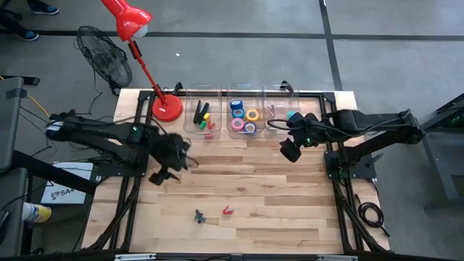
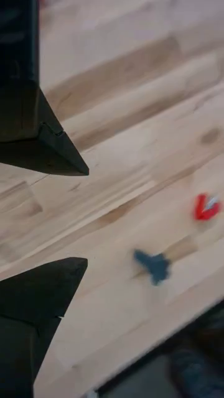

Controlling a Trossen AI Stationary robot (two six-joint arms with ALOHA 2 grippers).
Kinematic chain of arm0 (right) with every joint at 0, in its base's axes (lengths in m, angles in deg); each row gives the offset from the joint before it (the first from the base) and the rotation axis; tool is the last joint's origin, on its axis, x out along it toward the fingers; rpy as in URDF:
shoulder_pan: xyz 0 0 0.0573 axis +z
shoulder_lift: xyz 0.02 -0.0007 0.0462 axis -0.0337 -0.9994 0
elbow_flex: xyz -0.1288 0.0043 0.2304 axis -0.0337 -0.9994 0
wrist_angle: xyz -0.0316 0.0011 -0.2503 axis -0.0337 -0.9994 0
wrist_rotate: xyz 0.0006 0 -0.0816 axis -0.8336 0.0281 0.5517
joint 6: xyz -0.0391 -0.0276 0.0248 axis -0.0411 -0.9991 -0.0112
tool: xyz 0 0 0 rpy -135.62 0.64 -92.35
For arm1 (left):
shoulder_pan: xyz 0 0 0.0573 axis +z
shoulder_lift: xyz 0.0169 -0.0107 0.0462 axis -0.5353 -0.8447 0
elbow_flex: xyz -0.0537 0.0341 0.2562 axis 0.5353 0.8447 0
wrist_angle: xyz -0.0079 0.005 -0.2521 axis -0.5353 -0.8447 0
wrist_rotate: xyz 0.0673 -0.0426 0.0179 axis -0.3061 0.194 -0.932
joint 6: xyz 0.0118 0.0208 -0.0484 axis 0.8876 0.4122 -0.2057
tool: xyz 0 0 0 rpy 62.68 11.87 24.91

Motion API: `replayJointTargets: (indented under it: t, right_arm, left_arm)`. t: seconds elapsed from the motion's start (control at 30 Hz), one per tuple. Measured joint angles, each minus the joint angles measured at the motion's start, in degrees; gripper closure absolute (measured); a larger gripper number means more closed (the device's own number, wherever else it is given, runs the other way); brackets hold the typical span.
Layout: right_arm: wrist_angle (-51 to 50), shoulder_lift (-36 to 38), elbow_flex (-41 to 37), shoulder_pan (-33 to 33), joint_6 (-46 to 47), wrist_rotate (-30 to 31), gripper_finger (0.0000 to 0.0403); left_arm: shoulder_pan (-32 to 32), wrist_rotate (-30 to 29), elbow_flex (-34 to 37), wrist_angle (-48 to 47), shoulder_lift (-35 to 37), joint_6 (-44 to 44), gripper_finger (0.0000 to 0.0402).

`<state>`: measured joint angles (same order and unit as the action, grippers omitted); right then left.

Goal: Pick and place Stapler, Stapler remover, tape
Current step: Put the black staple remover into the right transparent bin

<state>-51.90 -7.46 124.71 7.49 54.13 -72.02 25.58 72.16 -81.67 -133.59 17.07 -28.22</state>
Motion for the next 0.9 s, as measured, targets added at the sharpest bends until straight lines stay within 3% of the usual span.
replayJointTargets:
  t: [0.53,0.9]
  right_arm:
    - [0.0,0.0,0.0,3.7,-3.5,-1.3,0.0148]
    - [0.0,0.0,0.0,4.0,-4.6,-2.8,0.0148]
  left_arm:
    - [-17.8,-3.7,0.0,16.5,-21.9,-0.5,0.0179]
    - [-22.7,-6.6,0.0,28.9,-32.2,-0.4,0.0179]
